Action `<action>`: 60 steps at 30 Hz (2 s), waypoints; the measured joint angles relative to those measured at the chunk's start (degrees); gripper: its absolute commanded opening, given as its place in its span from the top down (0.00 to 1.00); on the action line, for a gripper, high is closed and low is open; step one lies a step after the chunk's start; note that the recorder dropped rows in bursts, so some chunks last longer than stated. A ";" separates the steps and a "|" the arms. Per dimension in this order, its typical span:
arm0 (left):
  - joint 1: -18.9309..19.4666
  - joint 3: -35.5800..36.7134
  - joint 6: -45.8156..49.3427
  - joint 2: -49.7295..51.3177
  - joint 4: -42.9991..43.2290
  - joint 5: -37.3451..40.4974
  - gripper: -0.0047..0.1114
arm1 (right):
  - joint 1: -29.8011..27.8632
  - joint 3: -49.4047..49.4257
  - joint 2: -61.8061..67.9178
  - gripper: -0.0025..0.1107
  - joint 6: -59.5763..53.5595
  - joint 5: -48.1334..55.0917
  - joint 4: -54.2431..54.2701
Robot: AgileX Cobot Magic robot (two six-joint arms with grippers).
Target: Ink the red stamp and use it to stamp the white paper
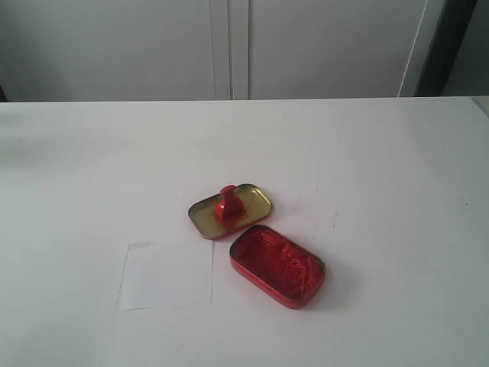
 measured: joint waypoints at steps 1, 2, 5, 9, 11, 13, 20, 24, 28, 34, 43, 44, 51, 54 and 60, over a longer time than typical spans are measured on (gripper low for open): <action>0.00 0.00 0.00 0.00 0.00 0.00 0.96 | 0.00 -0.93 1.02 0.98 0.00 1.16 0.00; 0.00 0.00 0.00 0.00 0.00 0.00 0.96 | 0.00 -2.12 2.38 0.98 0.00 2.69 0.00; 0.00 0.00 0.00 0.00 0.00 0.00 0.96 | 0.00 -5.78 6.94 0.98 0.00 7.45 0.00; 0.00 0.00 0.00 0.00 0.00 0.00 0.96 | 0.00 -10.45 13.18 0.98 0.00 13.24 0.00; 0.00 0.00 0.00 0.00 0.00 0.00 0.96 | 0.00 -12.56 16.19 0.98 0.00 15.57 0.00; 0.00 0.00 0.00 0.00 0.00 0.00 0.96 | 0.00 -14.47 19.38 0.98 0.00 17.21 0.00; 0.00 0.00 0.00 0.00 0.00 0.00 0.96 | 0.00 -19.17 27.87 0.98 0.00 18.56 0.49; 0.00 0.00 0.00 0.00 0.00 0.00 0.96 | 0.00 -20.93 32.04 0.98 0.00 18.83 1.05; 0.00 0.00 0.00 0.00 0.00 0.00 0.96 | 0.00 -23.93 39.13 0.98 0.00 19.98 1.29; 0.00 0.00 0.00 0.00 0.00 0.00 0.96 | 0.00 -30.05 53.23 0.98 0.00 23.15 1.73; 0.00 0.00 0.00 0.00 0.00 0.00 0.96 | 0.84 -40.68 70.11 0.98 -1.53 27.74 3.81; 0.00 0.00 0.00 0.00 0.00 0.00 0.96 | 1.26 -41.76 71.37 0.98 -1.52 28.36 3.81; 0.00 0.00 0.00 0.00 0.00 0.00 0.96 | 4.05 -51.87 83.00 0.98 -3.31 32.25 5.47; 0.00 0.00 0.00 0.00 0.00 0.00 0.96 | 4.18 -56.65 87.52 0.98 -5.33 34.46 8.04; 0.00 0.00 0.00 0.00 0.00 0.00 0.96 | 4.18 -62.26 92.59 0.98 -6.33 38.29 8.82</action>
